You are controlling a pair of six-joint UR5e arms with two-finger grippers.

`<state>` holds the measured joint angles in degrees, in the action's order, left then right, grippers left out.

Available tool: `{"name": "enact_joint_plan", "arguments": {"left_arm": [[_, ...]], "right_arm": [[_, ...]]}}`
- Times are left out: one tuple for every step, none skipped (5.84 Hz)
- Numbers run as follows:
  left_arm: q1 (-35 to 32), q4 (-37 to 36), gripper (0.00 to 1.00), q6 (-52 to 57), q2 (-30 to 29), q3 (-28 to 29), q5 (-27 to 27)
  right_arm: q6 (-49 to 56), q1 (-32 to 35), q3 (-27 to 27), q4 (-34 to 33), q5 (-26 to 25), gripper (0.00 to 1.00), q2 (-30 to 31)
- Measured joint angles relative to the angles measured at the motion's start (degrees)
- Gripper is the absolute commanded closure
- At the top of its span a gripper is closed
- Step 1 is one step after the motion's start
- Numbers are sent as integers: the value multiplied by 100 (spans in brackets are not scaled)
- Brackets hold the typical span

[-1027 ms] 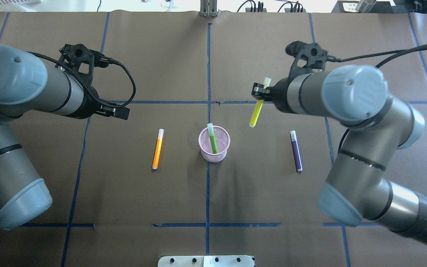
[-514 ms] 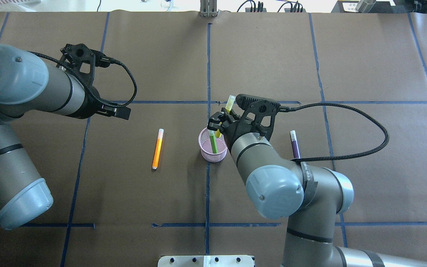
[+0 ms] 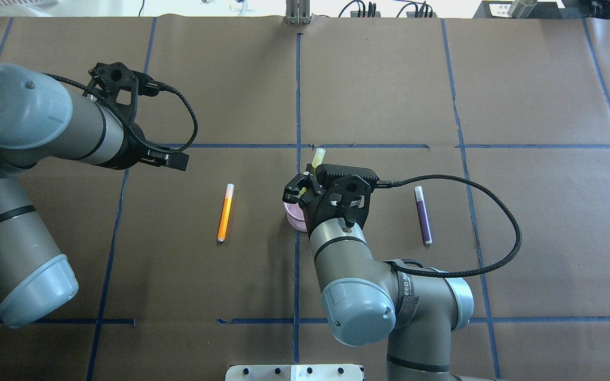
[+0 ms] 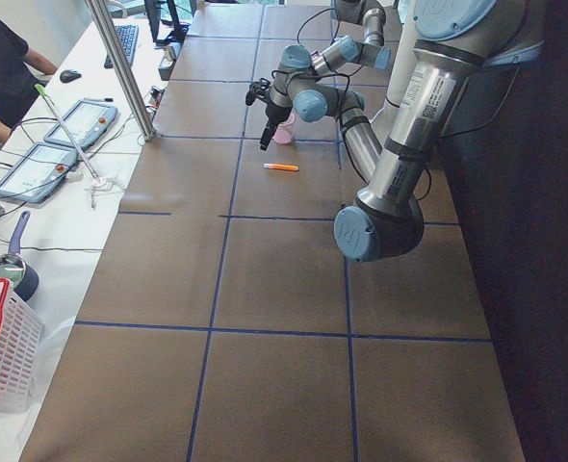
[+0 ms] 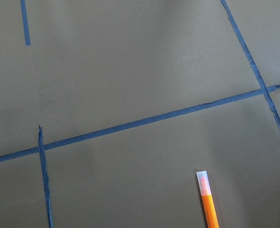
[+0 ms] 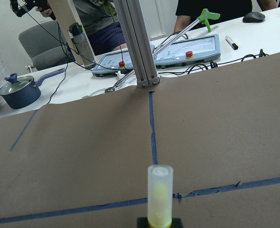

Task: Collect pens into pen holder
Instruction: 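Lower the yellow highlighter into the cup and open the right gripper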

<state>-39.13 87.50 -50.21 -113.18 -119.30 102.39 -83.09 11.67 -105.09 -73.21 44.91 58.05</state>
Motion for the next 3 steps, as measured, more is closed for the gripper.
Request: {"name": "enact_joint_plan", "arguments": {"left_arm": [[22, 11, 0, -108, -38, 55, 2], [42, 18, 0, -165, -98, 132, 7], [84, 37, 0, -181, -245, 343, 8]], "right_arm": [[11, -29, 7, -17, -7, 1, 26], [21, -69, 4, -39, 3, 1, 78], [22, -71, -109, -33, 70, 1, 89]]}}
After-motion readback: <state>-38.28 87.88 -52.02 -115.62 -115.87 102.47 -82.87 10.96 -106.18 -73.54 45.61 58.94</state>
